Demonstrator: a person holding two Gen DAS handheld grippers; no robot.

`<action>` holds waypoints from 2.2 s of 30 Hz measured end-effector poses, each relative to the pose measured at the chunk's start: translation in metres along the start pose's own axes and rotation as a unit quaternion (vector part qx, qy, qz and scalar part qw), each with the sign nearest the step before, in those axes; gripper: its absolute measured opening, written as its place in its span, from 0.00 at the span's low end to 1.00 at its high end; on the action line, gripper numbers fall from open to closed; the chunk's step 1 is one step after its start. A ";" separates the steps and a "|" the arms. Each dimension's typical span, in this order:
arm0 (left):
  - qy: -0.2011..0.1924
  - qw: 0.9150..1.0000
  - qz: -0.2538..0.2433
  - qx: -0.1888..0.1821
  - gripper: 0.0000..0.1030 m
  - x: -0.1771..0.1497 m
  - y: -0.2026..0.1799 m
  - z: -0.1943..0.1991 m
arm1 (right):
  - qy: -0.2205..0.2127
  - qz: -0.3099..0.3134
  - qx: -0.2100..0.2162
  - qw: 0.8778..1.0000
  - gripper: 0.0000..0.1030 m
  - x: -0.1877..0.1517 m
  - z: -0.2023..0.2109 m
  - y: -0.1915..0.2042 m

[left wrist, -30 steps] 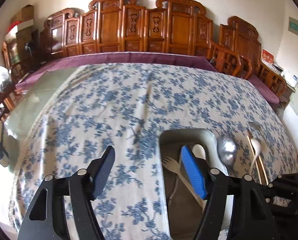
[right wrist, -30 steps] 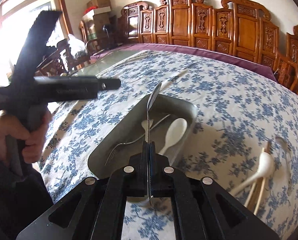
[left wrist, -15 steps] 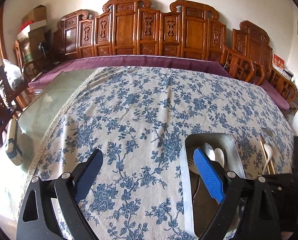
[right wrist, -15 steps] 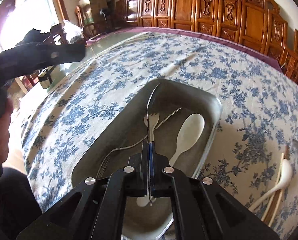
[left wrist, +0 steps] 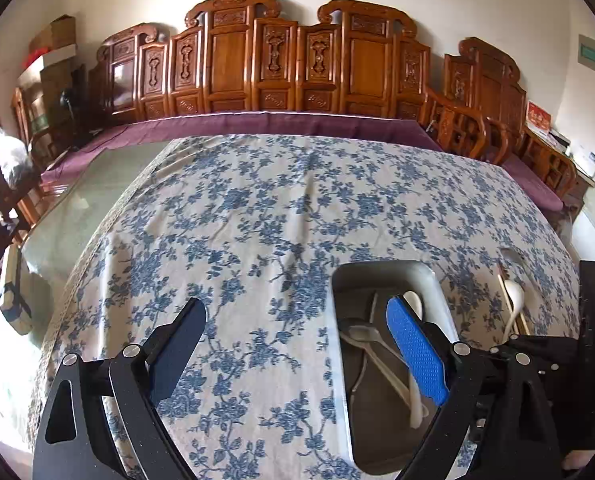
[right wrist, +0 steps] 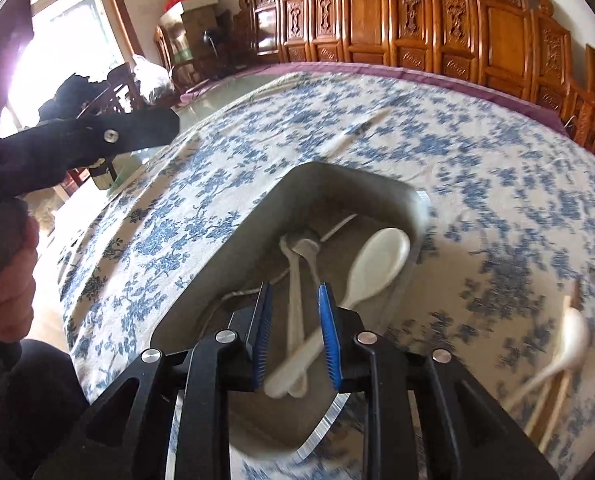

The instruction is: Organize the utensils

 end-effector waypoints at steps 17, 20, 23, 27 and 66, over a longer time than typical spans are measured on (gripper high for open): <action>0.011 0.993 -0.079 -0.085 0.86 -0.018 -0.125 0.010 | -0.018 -0.078 -0.141 0.987 0.25 -0.071 0.130 -0.133; 0.009 0.990 -0.098 -0.097 0.86 -0.025 -0.148 0.012 | -0.011 -0.093 -0.157 0.983 0.25 -0.082 0.133 -0.154; 0.023 0.988 -0.106 -0.111 0.86 -0.033 -0.165 0.007 | -0.001 -0.115 -0.157 0.981 0.25 -0.094 0.128 -0.169; 0.035 0.986 -0.120 -0.114 0.86 -0.043 -0.182 0.001 | 0.019 -0.129 -0.149 0.980 0.25 -0.109 0.112 -0.176; 0.134 0.958 -0.201 -0.154 0.25 -0.082 -0.291 -0.104 | 0.036 -0.092 -0.186 0.978 0.06 -0.141 0.099 -0.207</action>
Point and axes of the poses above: each gripper's, at about its wrist camera, not at the fingertips, and z roughly against the way its jaws point, y to its left, x to its top, the point moved 8 cm from there along -z, roughly the way its jaws point, and after that the axes turned 3 degrees about x, right-handed, at the moved point
